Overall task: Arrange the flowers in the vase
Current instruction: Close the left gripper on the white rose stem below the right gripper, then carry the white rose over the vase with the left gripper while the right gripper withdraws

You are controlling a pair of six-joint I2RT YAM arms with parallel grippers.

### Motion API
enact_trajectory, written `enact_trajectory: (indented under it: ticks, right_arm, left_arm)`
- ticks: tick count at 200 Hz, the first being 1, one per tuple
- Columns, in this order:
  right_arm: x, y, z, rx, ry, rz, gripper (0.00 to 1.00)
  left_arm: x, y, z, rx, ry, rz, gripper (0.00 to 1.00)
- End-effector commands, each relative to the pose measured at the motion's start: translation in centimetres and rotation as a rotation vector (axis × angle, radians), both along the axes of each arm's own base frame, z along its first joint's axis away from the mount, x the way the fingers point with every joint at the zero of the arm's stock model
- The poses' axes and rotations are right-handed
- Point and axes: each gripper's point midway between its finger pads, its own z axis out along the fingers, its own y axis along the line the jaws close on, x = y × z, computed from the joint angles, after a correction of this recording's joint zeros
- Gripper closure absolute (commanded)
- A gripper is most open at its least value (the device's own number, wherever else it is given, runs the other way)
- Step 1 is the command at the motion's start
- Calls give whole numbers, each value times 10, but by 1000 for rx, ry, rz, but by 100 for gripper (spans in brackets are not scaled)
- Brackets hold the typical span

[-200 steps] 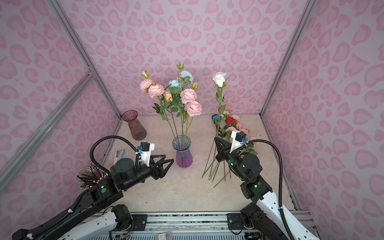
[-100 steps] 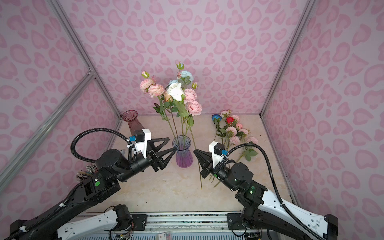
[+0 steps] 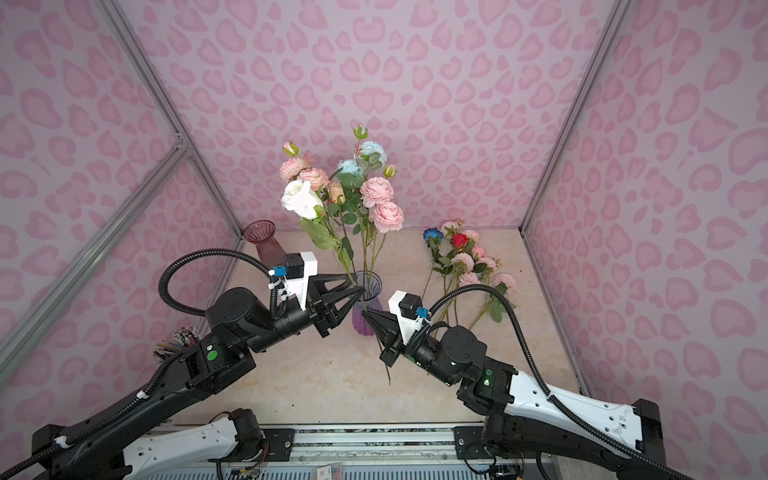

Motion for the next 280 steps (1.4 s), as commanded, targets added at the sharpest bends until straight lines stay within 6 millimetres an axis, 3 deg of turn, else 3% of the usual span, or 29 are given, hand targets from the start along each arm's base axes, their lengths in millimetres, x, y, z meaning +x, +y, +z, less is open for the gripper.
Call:
enact_trajectory:
  ticks: [1, 40, 76, 86, 112, 149, 181, 222, 280]
  right_arm:
    - [-2, 1, 13, 43, -30, 5, 100]
    - [-4, 4, 15, 44, -33, 16, 100]
    - [-5, 6, 13, 34, -32, 21, 100]
    - [-5, 7, 12, 32, -31, 20, 93]
    - [-3, 7, 8, 21, -22, 9, 69]
    - [2, 5, -8, -30, 0, -20, 59]
    - [9, -9, -23, -38, 11, -93, 57]
    - [23, -31, -27, -32, 6, -220, 56]
    - [51, -64, -34, -10, 63, -430, 56]
  left_arm:
    - [-7, 1, 12, -37, -40, -31, 69]
    - [-5, 2, 8, -28, -32, -21, 70]
    - [-6, 2, 8, -32, -30, -23, 92]
    - [-6, 2, 9, -33, -30, -22, 96]
    - [-4, 5, 10, -36, -31, -1, 96]
    - [12, 22, 11, -10, -65, 138, 96]
    - [33, 50, 14, 30, -89, 338, 96]
    - [42, 80, 19, 27, -120, 493, 96]
    - [45, 89, 36, 15, -161, 552, 96]
